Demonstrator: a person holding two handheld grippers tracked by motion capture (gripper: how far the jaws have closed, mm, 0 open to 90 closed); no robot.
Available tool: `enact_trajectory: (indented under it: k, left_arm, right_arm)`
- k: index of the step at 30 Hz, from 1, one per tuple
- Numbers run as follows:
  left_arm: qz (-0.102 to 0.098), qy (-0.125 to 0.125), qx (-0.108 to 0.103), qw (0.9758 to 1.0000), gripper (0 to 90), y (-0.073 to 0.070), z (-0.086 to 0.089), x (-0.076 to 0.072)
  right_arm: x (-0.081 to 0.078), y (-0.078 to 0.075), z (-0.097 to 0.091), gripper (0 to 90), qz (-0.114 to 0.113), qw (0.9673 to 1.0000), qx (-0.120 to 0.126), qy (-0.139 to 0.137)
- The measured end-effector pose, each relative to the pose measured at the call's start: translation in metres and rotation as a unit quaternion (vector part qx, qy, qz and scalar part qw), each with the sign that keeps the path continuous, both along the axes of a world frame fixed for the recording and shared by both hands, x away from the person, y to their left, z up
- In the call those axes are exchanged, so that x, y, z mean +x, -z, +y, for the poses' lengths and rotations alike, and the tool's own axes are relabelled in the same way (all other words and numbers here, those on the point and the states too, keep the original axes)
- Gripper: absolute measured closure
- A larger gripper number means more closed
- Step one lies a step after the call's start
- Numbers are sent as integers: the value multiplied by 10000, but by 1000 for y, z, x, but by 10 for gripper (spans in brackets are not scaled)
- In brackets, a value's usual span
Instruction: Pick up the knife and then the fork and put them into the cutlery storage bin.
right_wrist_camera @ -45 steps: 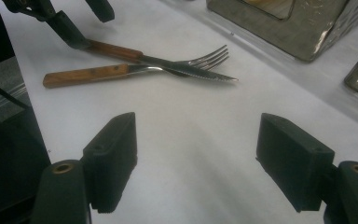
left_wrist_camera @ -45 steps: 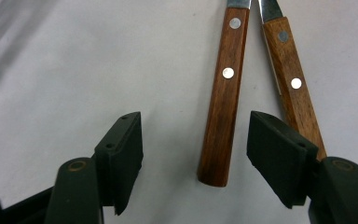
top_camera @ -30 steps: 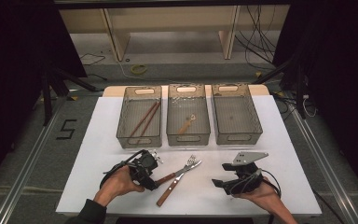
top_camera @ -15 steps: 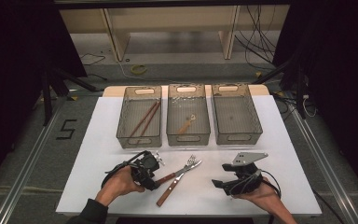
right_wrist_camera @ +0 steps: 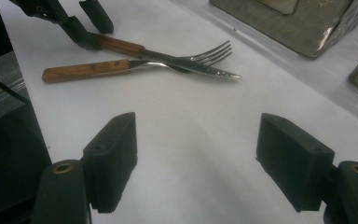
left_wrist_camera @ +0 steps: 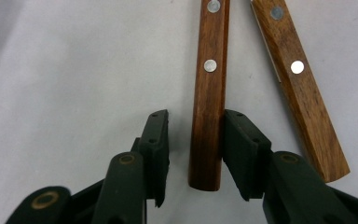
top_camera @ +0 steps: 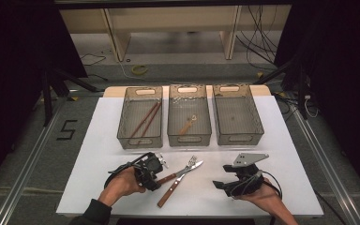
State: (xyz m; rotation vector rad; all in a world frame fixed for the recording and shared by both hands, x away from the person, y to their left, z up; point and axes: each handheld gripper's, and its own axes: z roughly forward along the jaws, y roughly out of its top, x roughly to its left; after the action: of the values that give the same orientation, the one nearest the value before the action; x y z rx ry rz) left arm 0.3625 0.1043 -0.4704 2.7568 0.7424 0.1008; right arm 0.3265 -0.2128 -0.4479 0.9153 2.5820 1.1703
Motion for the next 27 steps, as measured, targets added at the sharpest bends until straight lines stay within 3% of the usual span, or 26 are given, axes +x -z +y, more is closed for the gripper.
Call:
enact_trajectory:
  k: [9, 27]
  left_arm:
    - [47, 217, 50, 9997, 737, -1, -4, -1]
    - [-141, 278, -19, 9995, 753, -4, -3, -4]
  right_arm:
    - [0, 0, 0, 297, -1, 10000, 0, -5]
    - [0, -1, 0, 298, -23, 10000, 17, 1]
